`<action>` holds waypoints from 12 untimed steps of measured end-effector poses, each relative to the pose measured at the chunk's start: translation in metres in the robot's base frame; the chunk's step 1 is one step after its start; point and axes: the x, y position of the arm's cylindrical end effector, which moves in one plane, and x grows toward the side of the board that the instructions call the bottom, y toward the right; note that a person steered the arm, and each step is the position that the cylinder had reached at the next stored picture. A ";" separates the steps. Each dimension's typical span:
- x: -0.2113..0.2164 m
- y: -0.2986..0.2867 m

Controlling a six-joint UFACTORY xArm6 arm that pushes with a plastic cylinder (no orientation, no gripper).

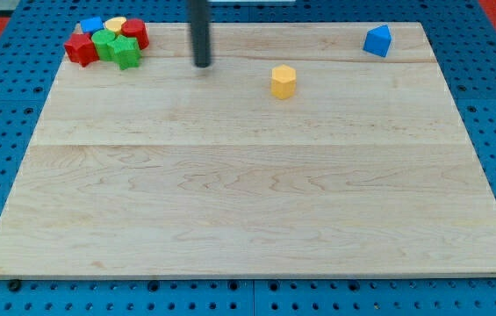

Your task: Separate all the blocks at the top left and place the yellow heart at the top center

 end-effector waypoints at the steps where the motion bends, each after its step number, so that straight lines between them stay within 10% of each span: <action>1: 0.019 -0.125; 7: -0.099 -0.185; 12: -0.022 -0.041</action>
